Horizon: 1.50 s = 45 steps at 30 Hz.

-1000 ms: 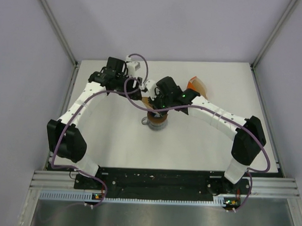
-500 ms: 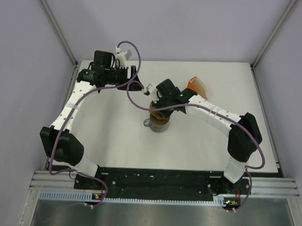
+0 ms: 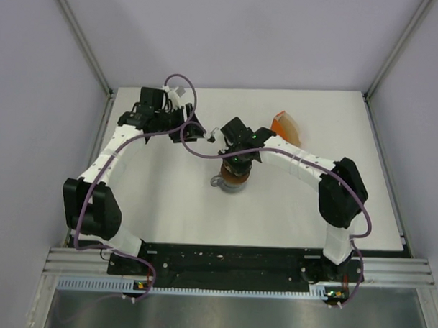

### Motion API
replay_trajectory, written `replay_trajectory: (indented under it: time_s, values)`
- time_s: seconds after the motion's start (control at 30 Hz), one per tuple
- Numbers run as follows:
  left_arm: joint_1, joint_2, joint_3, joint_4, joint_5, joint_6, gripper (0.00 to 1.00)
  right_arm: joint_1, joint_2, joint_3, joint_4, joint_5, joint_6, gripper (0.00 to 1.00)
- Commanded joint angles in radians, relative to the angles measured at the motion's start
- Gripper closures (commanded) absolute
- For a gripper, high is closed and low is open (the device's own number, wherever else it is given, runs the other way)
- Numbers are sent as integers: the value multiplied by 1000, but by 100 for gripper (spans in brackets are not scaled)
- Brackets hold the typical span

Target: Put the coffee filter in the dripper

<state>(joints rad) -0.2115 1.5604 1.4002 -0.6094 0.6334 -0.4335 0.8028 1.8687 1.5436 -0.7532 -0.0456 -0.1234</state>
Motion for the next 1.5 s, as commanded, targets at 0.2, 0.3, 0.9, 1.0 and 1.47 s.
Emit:
replay_trajectory:
  time_s: [0.2, 0.3, 0.9, 1.0, 1.47]
  values:
    - [-35, -11, -46, 62, 87, -60, 37, 41, 52, 88, 6, 18, 22, 100]
    - [-35, -11, -40, 60, 95, -56, 37, 42, 27, 124, -9, 12, 24, 100]
    - [-92, -17, -99, 82, 97, -65, 39, 39, -68, 168, -14, 20, 25, 85]
    - [-92, -16, -116, 97, 91, -80, 41, 33, -72, 173, -6, 6, 31, 81]
    - [-92, -20, -116, 105, 107, -85, 50, -27, -77, 36, 90, -83, 73, 100]
